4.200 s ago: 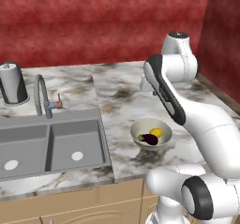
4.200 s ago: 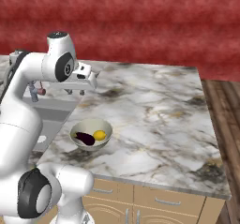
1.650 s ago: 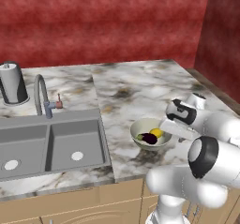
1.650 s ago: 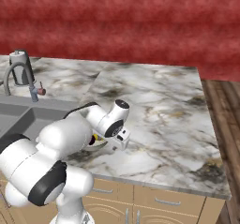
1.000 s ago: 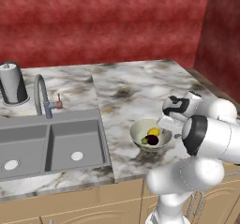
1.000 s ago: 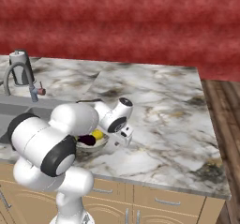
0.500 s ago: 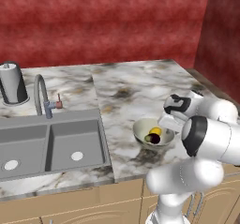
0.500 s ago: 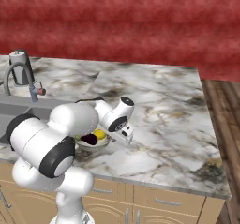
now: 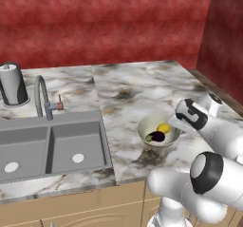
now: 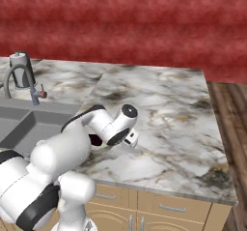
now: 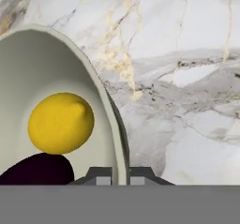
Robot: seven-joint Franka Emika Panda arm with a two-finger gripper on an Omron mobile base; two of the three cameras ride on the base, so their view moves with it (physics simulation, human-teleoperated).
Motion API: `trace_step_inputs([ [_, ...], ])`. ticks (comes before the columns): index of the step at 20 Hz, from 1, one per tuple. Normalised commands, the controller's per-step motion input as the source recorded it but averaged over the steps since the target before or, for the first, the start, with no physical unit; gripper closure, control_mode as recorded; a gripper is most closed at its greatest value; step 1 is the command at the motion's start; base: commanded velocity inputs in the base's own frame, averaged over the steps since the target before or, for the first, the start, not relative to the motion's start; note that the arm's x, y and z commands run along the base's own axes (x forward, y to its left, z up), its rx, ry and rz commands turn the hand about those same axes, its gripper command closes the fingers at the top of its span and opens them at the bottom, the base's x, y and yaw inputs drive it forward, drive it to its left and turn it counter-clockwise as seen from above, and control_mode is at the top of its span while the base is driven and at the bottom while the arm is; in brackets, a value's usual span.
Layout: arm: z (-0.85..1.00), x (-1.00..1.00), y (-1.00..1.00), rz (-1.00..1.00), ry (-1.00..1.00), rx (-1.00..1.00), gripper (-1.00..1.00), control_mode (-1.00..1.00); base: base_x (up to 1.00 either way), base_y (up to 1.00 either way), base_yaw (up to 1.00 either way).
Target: Dump the eggplant and lemon from the bowl so the bowl can be washed. Place the bowl in the sink after clearing the leftovers.
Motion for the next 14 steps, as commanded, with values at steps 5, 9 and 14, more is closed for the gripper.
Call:
trace_step_inputs([
  [5, 0.5, -0.12, -0.24, -0.28, -0.12, -0.05, 1.0, -1.0, 0.0, 0.0, 0.0],
  [9, 0.53, 0.0, -0.28, -0.36, -0.04, -0.07, 1.0, -1.0, 0.0, 0.0, 0.0],
  [14, 0.42, 0.09, -0.27, -0.37, 0.0, -0.06, 1.0, -1.0, 0.0, 0.0, 0.0],
])
